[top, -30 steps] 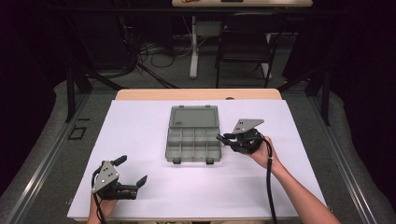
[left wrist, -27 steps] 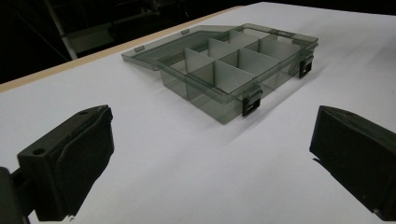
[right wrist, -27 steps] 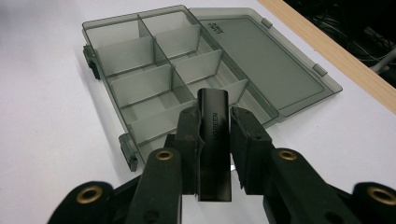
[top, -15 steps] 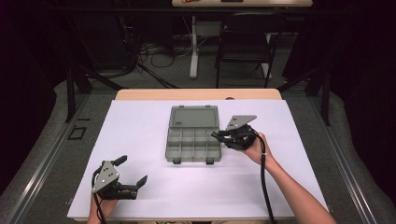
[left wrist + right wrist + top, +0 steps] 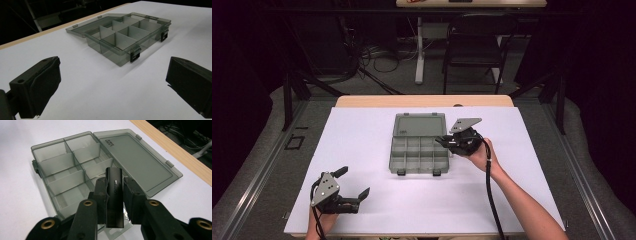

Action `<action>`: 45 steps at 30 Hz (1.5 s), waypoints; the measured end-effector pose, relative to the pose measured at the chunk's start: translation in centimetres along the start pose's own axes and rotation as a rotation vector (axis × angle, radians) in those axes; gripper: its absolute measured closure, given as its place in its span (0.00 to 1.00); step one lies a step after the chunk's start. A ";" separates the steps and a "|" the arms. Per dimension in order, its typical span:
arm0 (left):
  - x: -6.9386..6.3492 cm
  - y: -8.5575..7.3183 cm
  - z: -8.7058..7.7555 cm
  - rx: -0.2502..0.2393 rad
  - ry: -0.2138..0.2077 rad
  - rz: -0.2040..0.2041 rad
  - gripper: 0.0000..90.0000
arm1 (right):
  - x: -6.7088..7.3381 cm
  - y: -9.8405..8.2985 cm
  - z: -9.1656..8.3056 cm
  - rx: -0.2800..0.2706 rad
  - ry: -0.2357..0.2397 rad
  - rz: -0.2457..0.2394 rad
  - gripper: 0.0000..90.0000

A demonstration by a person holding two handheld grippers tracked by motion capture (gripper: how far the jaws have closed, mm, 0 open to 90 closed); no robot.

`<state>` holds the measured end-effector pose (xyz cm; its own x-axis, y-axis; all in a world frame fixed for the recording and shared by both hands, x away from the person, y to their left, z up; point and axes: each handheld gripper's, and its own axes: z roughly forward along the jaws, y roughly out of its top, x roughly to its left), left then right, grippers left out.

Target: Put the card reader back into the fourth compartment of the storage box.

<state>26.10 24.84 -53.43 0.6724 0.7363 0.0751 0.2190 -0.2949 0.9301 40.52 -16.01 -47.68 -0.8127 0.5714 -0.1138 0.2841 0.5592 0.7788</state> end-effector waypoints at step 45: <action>-0.1 0.1 0.1 0.004 0.001 0.008 0.00 | -0.6 0.3 3.5 0.030 -0.065 0.141 0.82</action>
<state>26.09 24.69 -53.42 0.6733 0.7347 0.0825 0.2165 -0.3026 0.9282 42.85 -14.05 -49.56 -0.7293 0.6827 -0.0446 0.4091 0.4874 0.7714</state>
